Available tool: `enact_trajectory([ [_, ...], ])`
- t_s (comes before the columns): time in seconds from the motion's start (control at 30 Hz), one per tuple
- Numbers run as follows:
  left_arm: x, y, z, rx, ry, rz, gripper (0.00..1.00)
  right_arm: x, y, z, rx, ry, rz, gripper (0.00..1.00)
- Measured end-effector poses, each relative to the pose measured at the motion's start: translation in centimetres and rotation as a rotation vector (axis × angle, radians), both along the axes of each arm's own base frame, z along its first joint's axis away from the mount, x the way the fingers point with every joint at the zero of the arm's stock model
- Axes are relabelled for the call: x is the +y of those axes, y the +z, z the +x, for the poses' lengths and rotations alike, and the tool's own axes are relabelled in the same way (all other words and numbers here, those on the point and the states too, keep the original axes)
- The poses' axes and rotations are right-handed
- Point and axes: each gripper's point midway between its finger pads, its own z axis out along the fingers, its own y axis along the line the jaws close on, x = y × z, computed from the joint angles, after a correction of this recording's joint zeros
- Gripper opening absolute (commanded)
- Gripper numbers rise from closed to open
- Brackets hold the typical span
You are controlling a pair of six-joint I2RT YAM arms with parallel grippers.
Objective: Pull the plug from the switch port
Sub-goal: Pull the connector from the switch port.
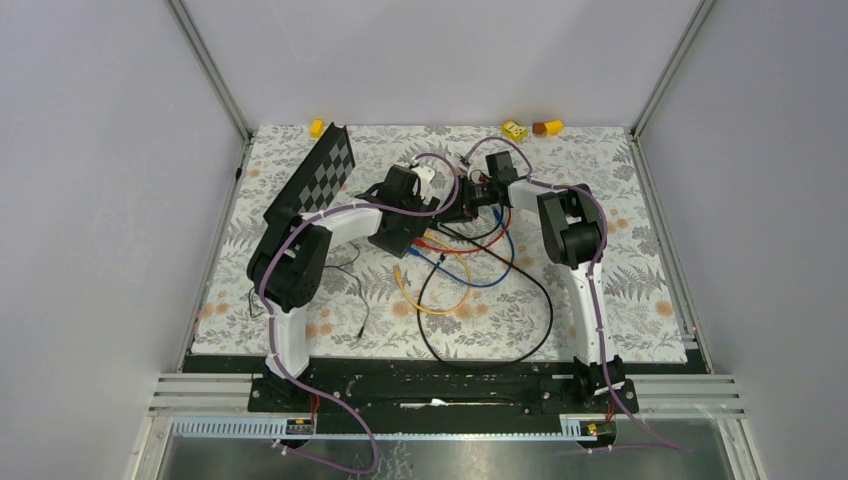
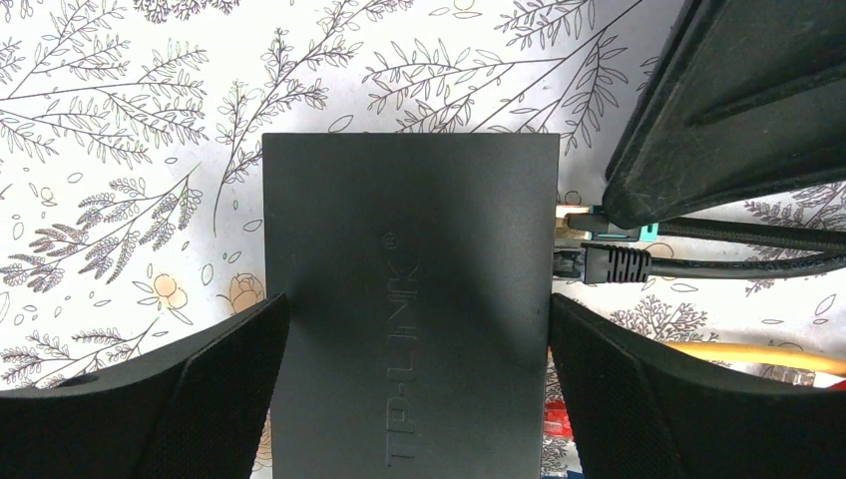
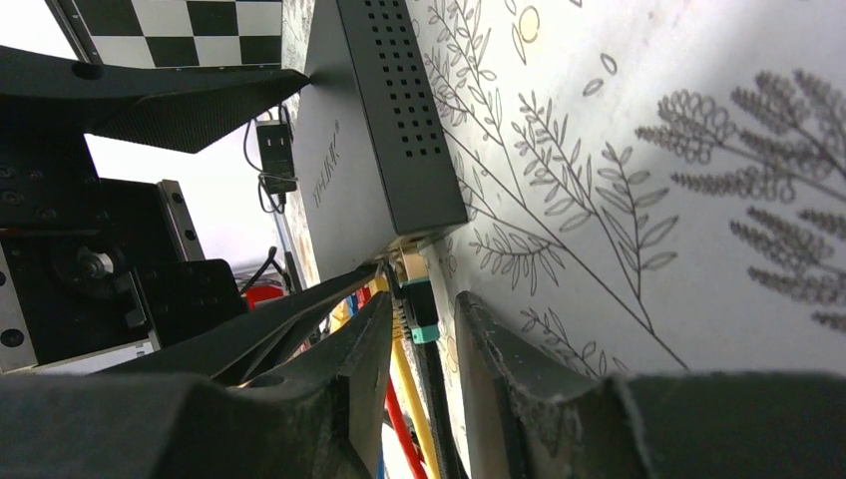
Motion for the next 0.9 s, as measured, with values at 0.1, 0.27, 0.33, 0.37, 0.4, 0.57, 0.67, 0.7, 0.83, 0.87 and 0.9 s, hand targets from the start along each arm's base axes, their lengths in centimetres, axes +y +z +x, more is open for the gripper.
enact_trajectory([
  [0.1, 0.0, 0.0, 0.0, -0.001, -0.001, -0.003, 0.97, 0.4, 0.0, 0.2, 0.003, 0.015, 0.013, 0.38],
  [0.27, 0.0, 0.0, 0.0, -0.001, -0.003, -0.006, 0.97, 1.5, 0.0, 0.2, -0.004, 0.046, 0.031, 0.38],
  [0.33, 0.0, 0.0, 0.0, -0.001, -0.003, -0.006, 0.97, 2.0, 0.0, 0.1, -0.006, 0.058, 0.037, 0.38],
  [0.37, 0.0, 0.0, 0.0, -0.001, -0.003, -0.006, 0.97, 2.2, 0.0, 0.1, -0.007, 0.063, 0.039, 0.38],
  [0.4, 0.0, 0.0, 0.0, -0.001, -0.003, -0.006, 0.97, 2.4, 0.0, 0.0, -0.009, 0.068, 0.041, 0.37],
  [0.57, 0.1, 0.0, 0.0, -0.002, -0.004, -0.004, 0.97, 2.4, -0.1, 0.0, -0.005, 0.070, 0.038, 0.37],
  [0.67, 0.1, 0.0, 0.0, -0.002, -0.004, -0.004, 0.97, 2.4, -0.1, 0.0, -0.009, 0.073, 0.038, 0.38],
  [0.7, 0.1, 0.0, 0.0, -0.002, -0.004, -0.004, 0.97, 2.4, -0.1, 0.0, -0.012, 0.075, 0.039, 0.39],
  [0.83, 0.1, 0.0, 0.0, -0.002, -0.004, -0.004, 0.97, 2.5, 0.0, -0.1, -0.015, 0.094, 0.058, 0.43],
  [0.87, 0.1, 0.0, 0.0, -0.002, -0.004, -0.004, 0.97, 2.6, 0.1, -0.2, -0.014, 0.103, 0.067, 0.43],
  [0.9, 0.1, 0.0, 0.0, -0.002, -0.004, -0.004, 0.97, 2.6, 0.2, -0.3, -0.014, 0.110, 0.075, 0.43],
])
